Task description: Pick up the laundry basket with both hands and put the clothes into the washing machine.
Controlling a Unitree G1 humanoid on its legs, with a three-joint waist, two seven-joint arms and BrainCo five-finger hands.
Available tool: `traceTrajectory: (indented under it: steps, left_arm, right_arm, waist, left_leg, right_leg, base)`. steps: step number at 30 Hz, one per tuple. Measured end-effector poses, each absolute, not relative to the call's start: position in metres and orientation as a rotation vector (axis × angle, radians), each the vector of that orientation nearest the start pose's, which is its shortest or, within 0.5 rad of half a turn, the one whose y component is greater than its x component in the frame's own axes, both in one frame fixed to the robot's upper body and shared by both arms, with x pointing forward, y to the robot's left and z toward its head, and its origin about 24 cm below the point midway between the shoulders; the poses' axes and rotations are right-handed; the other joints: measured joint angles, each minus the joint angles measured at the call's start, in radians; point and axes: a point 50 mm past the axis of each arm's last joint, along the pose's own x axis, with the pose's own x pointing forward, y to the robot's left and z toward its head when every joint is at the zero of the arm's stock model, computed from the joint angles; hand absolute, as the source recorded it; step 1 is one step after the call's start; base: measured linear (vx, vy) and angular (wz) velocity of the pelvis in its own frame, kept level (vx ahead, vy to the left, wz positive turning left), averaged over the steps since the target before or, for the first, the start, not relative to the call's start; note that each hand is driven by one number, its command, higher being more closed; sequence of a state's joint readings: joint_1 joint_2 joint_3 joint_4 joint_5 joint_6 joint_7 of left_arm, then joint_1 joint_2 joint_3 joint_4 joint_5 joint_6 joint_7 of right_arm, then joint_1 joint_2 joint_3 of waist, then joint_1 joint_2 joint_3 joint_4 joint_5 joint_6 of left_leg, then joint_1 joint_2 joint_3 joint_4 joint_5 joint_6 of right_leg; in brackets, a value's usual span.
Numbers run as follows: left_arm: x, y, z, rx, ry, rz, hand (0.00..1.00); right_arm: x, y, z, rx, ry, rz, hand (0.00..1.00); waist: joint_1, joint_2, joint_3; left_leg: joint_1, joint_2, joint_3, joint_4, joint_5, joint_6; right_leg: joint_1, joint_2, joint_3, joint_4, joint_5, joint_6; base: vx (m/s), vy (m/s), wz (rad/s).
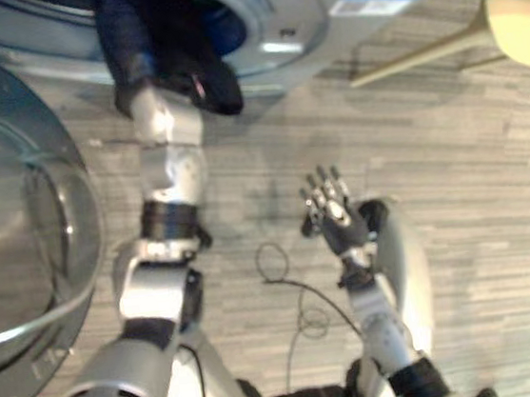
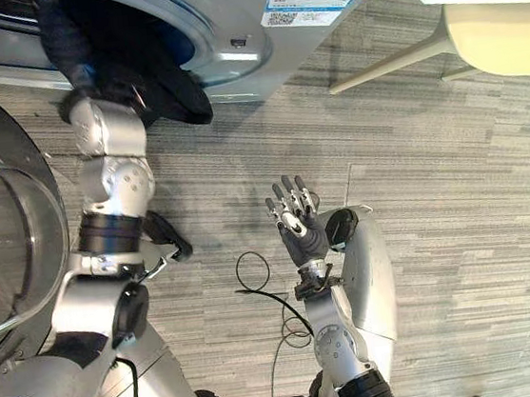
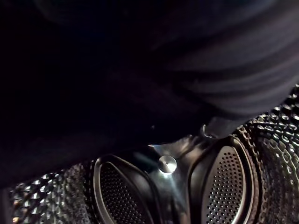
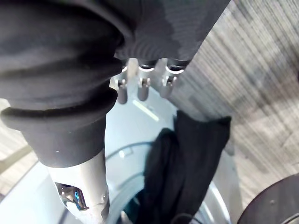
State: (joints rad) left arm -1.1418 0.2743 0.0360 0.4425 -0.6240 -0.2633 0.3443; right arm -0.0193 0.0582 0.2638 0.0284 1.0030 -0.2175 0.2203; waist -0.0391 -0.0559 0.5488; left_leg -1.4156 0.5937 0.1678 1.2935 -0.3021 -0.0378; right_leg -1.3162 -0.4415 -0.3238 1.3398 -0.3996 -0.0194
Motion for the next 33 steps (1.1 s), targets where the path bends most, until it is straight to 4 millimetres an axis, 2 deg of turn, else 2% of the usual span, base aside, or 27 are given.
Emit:
traceTrajectory:
  steps: [1, 2, 4, 5, 7, 8, 9, 10, 11, 13, 17, 19, 21, 22, 23, 24, 25, 26, 27, 28, 29, 31, 33]
  left_arm:
    - [0.362, 0.163, 0.355, -0.536, -0.859, 0.09, 1.0]
    - [0.36, 0.167, 0.365, -0.529, -0.88, 0.097, 1.0]
    - [0.344, 0.182, 0.411, -0.495, -0.992, 0.119, 1.0]
    - [0.339, 0.185, 0.422, -0.491, -1.025, 0.122, 1.0]
    - [0.316, 0.184, 0.461, -0.493, -1.133, 0.109, 1.0]
    - [0.309, 0.182, 0.473, -0.488, -1.161, 0.102, 1.0]
    - [0.307, 0.191, 0.48, -0.456, -1.159, 0.153, 1.0]
    - [0.302, 0.192, 0.486, -0.473, -1.176, 0.156, 1.0]
    - [0.297, 0.186, 0.494, -0.563, -1.172, 0.139, 1.0]
    - [0.296, 0.181, 0.496, -0.635, -1.148, 0.116, 1.0]
    - [0.287, 0.168, 0.502, -0.631, -1.195, 0.041, 1.0]
    - [0.285, 0.159, 0.501, -0.562, -1.224, 0.025, 1.0]
    - [0.283, 0.145, 0.497, -0.364, -1.285, 0.071, 1.0]
    - [0.283, 0.142, 0.496, -0.27, -1.302, 0.095, 0.0]
    - [0.286, 0.136, 0.493, -0.129, -1.308, 0.122, 0.0]
    - [0.291, 0.131, 0.489, 0.119, -1.308, 0.148, 0.0]
    - [0.298, 0.124, 0.482, 0.458, -1.292, 0.149, 0.0]
    - [0.302, 0.12, 0.478, 0.585, -1.275, 0.139, 0.0]
    - [0.31, 0.117, 0.47, 0.823, -1.241, 0.171, 0.0]
    - [0.323, 0.117, 0.454, 1.112, -1.185, 0.225, 0.0]
    - [0.331, 0.117, 0.442, 1.207, -1.154, 0.221, 0.0]
    - [0.358, 0.11, 0.385, 1.479, -1.042, 0.172, 0.0]
    - [0.371, 0.104, 0.355, 1.49, -0.98, 0.162, 0.0]
  right_arm:
    - [0.246, -0.084, 0.063, 1.081, -0.182, 0.337, 0.0]
    - [0.245, -0.085, 0.062, 1.086, -0.183, 0.339, 0.0]
    - [0.244, -0.086, 0.059, 1.114, -0.172, 0.33, 0.0]
    - [0.244, -0.086, 0.059, 1.123, -0.17, 0.328, 0.0]
    - [0.244, -0.086, 0.058, 1.145, -0.167, 0.321, 0.0]
    - [0.244, -0.086, 0.058, 1.151, -0.167, 0.319, 0.0]
    - [0.244, -0.086, 0.058, 1.152, -0.165, 0.319, 0.0]
    - [0.244, -0.087, 0.057, 1.152, -0.163, 0.315, 0.0]
    - [0.245, -0.089, 0.055, 1.15, -0.156, 0.304, 0.0]
    - [0.245, -0.092, 0.054, 1.151, -0.154, 0.292, 0.0]
    - [0.242, -0.109, 0.05, 1.128, -0.146, 0.265, 0.0]
    - [0.236, -0.117, 0.046, 1.115, -0.137, 0.248, 0.0]
    - [0.231, -0.122, 0.044, 1.094, -0.14, 0.261, 0.0]
    - [0.231, -0.122, 0.044, 1.092, -0.143, 0.269, 0.0]
    - [0.232, -0.12, 0.045, 1.094, -0.142, 0.287, 0.0]
    - [0.234, -0.117, 0.048, 1.096, -0.152, 0.317, 0.0]
    - [0.234, -0.111, 0.048, 1.113, -0.15, 0.338, 0.0]
    - [0.234, -0.109, 0.046, 1.119, -0.143, 0.34, 0.0]
    - [0.234, -0.107, 0.042, 1.127, -0.121, 0.342, 0.0]
    - [0.233, -0.104, 0.035, 1.13, -0.082, 0.344, 0.0]
    - [0.232, -0.104, 0.031, 1.129, -0.065, 0.34, 0.0]
    - [0.231, -0.101, 0.024, 1.143, -0.033, 0.33, 0.0]
    - [0.231, -0.103, 0.025, 1.152, -0.048, 0.322, 0.0]
  waist:
    - [-0.001, 0.0, 0.0]
    - [-0.001, 0.0, 0.0]
    - [-0.001, 0.0, 0.0]
    - [-0.001, -0.001, 0.0]
    - [0.0, -0.001, -0.001]
    - [0.0, -0.001, -0.001]
    - [-0.002, -0.001, -0.002]
    - [-0.001, -0.001, -0.002]
    - [0.0, -0.002, -0.003]
    - [0.0, -0.003, -0.003]
    - [0.009, -0.004, -0.003]
    - [0.008, -0.004, -0.003]
    - [0.001, -0.008, -0.006]
    - [0.001, -0.009, -0.007]
    - [-0.001, -0.016, -0.011]
    - [-0.002, -0.023, -0.015]
    - [-0.001, -0.032, -0.022]
    - [0.0, -0.034, -0.023]
    - [0.0, -0.038, -0.026]
    - [-0.001, -0.044, -0.038]
    - [-0.002, -0.043, -0.05]
    - [-0.001, -0.045, -0.09]
    - [-0.002, -0.046, -0.093]
  left_leg:
    - [-0.012, 0.002, -0.002, 0.0, 0.002, 0.0]
    - [-0.017, 0.003, -0.002, 0.0, 0.003, 0.0]
    - [-0.034, 0.019, -0.003, -0.001, 0.005, 0.001]
    - [-0.036, 0.021, -0.003, -0.002, 0.006, 0.0]
    - [-0.036, 0.023, -0.004, -0.007, 0.008, -0.002]
    - [-0.037, 0.023, -0.004, -0.01, 0.01, -0.003]
    - [-0.038, 0.024, -0.003, -0.017, 0.013, -0.002]
    - [-0.039, 0.024, -0.003, -0.022, 0.016, -0.002]
    - [-0.044, 0.021, -0.002, -0.037, 0.027, 0.001]
    - [-0.046, 0.019, -0.002, -0.041, 0.03, 0.0]
    - [-0.049, 0.015, -0.006, -0.053, 0.03, 0.0]
    - [-0.051, 0.016, -0.014, -0.063, 0.03, 0.0]
    - [-0.049, 0.014, -0.029, -0.073, 0.03, 0.0]
    - [-0.045, 0.013, -0.028, -0.075, 0.03, 0.0]
    - [-0.037, 0.01, -0.024, -0.076, 0.03, 0.0]
    - [-0.023, 0.009, -0.022, -0.076, 0.03, 0.0]
    - [-0.003, -0.002, -0.007, -0.092, 0.03, 0.0]
    - [0.008, -0.002, 0.002, -0.097, 0.03, 0.0]
    - [0.023, -0.001, 0.015, -0.106, 0.03, 0.0]
    - [0.039, 0.003, 0.026, -0.111, 0.029, 0.0]
    - [0.04, 0.005, 0.026, -0.111, 0.029, 0.0]
    - [0.05, 0.017, 0.041, -0.117, 0.029, 0.0]
    - [0.064, 0.018, 0.06, -0.137, 0.03, 0.0]
  right_leg:
    - [-0.013, 0.003, 0.0, -0.001, 0.002, -0.003]
    - [-0.019, 0.003, -0.001, -0.001, 0.003, -0.005]
    - [-0.033, 0.019, -0.006, -0.008, 0.007, -0.012]
    - [-0.034, 0.021, -0.008, -0.01, 0.009, -0.014]
    - [-0.033, 0.025, -0.012, -0.016, 0.009, -0.015]
    - [-0.033, 0.025, -0.013, -0.018, 0.01, -0.016]
    - [-0.033, 0.028, -0.018, -0.025, 0.012, -0.02]
    - [-0.033, 0.03, -0.022, -0.031, 0.014, -0.023]
    - [-0.032, 0.039, -0.033, -0.047, 0.019, -0.027]
    - [-0.032, 0.042, -0.038, -0.055, 0.02, -0.027]
    - [-0.028, 0.056, -0.043, -0.079, 0.024, -0.024]
    - [-0.007, 0.056, -0.064, -0.099, 0.025, -0.023]
    - [0.033, 0.057, -0.091, -0.126, 0.025, -0.022]
    - [0.039, 0.056, -0.092, -0.129, 0.025, -0.022]
    - [0.044, 0.054, -0.087, -0.128, 0.025, -0.022]
    - [0.055, 0.052, -0.085, -0.129, 0.025, -0.022]
    - [0.056, 0.044, -0.077, -0.132, 0.026, -0.021]
    - [0.058, 0.043, -0.074, -0.134, 0.027, -0.018]
    - [0.064, 0.042, -0.07, -0.139, 0.028, -0.017]
    - [0.066, 0.043, -0.062, -0.146, 0.032, -0.011]
    - [0.066, 0.045, -0.06, -0.15, 0.032, -0.01]
    - [0.065, 0.057, -0.058, -0.165, 0.034, -0.007]
    - [0.065, 0.057, -0.056, -0.174, 0.036, -0.003]
  base:
    - [0.0, 0.02, -0.09]
    - [0.0, 0.026, -0.12]
    - [0.01, 0.02, -0.17]
    - [0.01, 0.018, -0.13]
    - [0.02, 0.023, -0.05]
    - [0.03, 0.024, -0.03]
    - [0.03, 0.021, -0.03]
    - [0.05, 0.013, -0.02]
    - [0.04, 0.004, 0.0]
    - [0.04, 0.007, -0.01]
    - [0.04, 0.022, -0.07]
    - [0.06, 0.037, 0.03]
    - [0.08, 0.071, 0.08]
    - [0.06, 0.059, 0.1]
    - [0.06, 0.045, 0.06]
    - [0.06, 0.029, 0.09]
    - [0.06, 0.015, 0.08]
    - [0.04, -0.016, 0.11]
    - [0.04, -0.029, -0.01]
    - [0.04, -0.024, -0.09]
    - [0.03, -0.018, -0.24]
    - [0.03, -0.015, -0.2]
    - [0.01, -0.036, 0.0]
